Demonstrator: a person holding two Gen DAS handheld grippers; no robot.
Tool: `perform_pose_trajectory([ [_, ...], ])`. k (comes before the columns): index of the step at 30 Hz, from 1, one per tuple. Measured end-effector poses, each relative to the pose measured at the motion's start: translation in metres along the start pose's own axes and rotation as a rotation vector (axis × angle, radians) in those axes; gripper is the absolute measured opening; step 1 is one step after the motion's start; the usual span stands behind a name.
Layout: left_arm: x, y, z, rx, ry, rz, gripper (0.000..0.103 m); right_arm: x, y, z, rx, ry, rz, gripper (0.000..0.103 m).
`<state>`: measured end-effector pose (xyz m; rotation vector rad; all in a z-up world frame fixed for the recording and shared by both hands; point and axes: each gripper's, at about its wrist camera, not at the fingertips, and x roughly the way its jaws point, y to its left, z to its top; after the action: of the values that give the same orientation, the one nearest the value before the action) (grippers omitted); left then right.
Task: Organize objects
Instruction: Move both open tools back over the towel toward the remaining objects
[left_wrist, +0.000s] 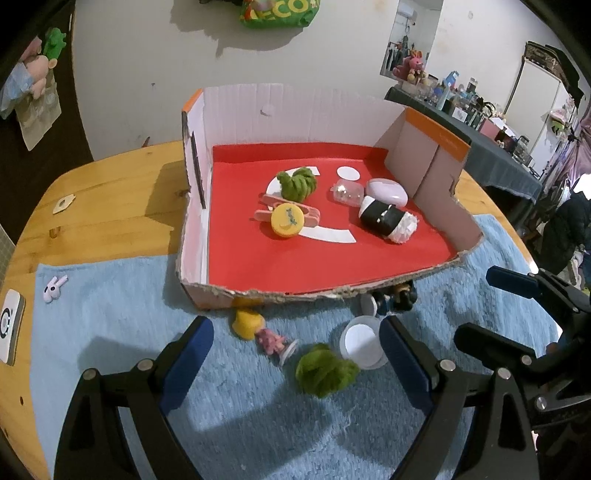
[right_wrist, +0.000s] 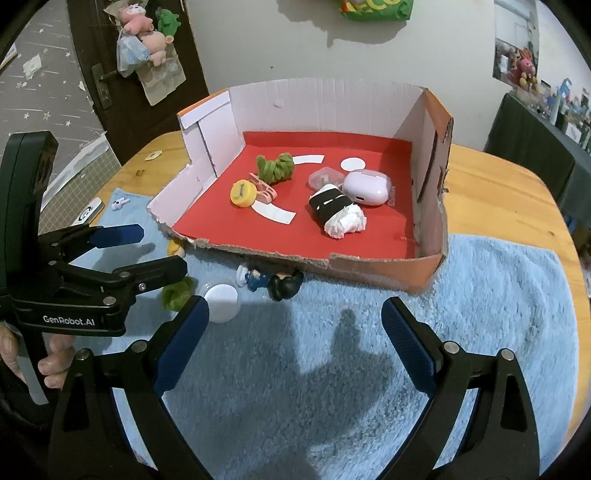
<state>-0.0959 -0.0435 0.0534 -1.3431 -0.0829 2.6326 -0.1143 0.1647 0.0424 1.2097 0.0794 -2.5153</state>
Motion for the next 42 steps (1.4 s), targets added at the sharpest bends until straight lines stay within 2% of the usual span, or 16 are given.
perform_pose_trajectory([
  [35,0.006,-0.002,-0.034,-0.031,0.048,-0.018,0.093,0.006,-0.002,-0.028,0.024,0.042,0.006,0.096],
  [42,0.007,-0.007,-0.036,-0.017,0.044,-0.018,0.086,0.009,0.0,-0.029,0.015,0.048,0.006,0.096],
])
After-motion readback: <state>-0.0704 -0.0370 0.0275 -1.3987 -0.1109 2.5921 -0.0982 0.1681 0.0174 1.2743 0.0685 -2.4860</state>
